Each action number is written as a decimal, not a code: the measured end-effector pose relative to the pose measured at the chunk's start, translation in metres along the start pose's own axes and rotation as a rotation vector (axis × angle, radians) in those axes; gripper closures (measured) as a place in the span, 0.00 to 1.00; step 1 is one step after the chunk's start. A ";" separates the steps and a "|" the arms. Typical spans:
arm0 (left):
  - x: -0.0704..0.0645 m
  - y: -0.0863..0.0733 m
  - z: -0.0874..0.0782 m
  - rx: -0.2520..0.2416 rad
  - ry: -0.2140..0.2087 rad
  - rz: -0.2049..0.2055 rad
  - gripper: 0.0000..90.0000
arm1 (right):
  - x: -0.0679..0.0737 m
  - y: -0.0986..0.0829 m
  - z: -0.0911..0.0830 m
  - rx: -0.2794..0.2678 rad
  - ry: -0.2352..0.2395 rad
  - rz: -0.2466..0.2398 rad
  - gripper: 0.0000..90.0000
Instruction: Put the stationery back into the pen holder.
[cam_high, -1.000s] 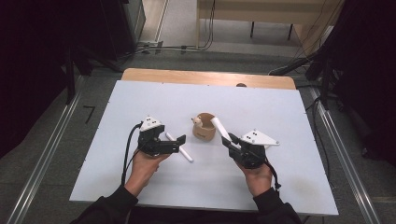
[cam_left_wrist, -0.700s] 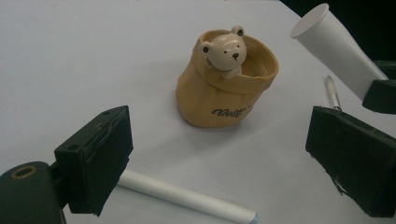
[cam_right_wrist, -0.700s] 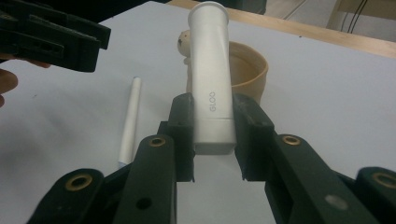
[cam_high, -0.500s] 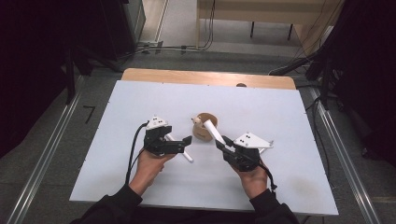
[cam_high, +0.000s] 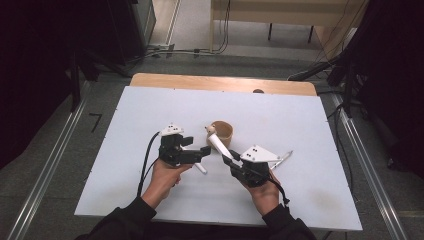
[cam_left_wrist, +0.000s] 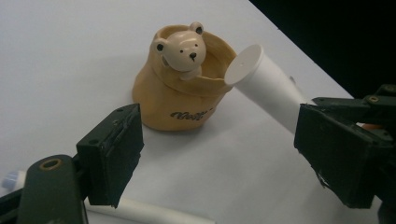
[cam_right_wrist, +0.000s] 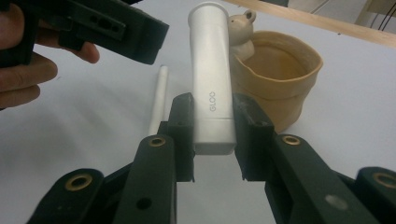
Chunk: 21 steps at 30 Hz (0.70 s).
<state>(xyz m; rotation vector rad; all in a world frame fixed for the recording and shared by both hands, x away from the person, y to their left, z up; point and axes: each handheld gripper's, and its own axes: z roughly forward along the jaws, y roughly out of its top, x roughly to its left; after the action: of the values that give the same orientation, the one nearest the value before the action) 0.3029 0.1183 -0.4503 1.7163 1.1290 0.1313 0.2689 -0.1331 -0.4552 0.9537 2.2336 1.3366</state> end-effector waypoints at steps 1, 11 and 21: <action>0.001 0.000 0.001 0.005 -0.010 -0.011 0.20 | 0.001 0.000 0.001 0.001 0.003 -0.002 0.77; 0.011 -0.001 0.008 0.019 -0.138 -0.139 0.32 | 0.010 -0.002 0.008 0.017 0.030 -0.026 0.77; 0.021 -0.005 0.013 0.016 -0.240 -0.249 0.43 | 0.015 -0.003 0.011 0.013 0.042 -0.034 0.77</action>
<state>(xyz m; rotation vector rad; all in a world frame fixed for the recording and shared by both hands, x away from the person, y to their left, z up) 0.3188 0.1251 -0.4690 1.5433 1.1537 -0.2332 0.2643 -0.1169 -0.4628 0.8956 2.2822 1.3403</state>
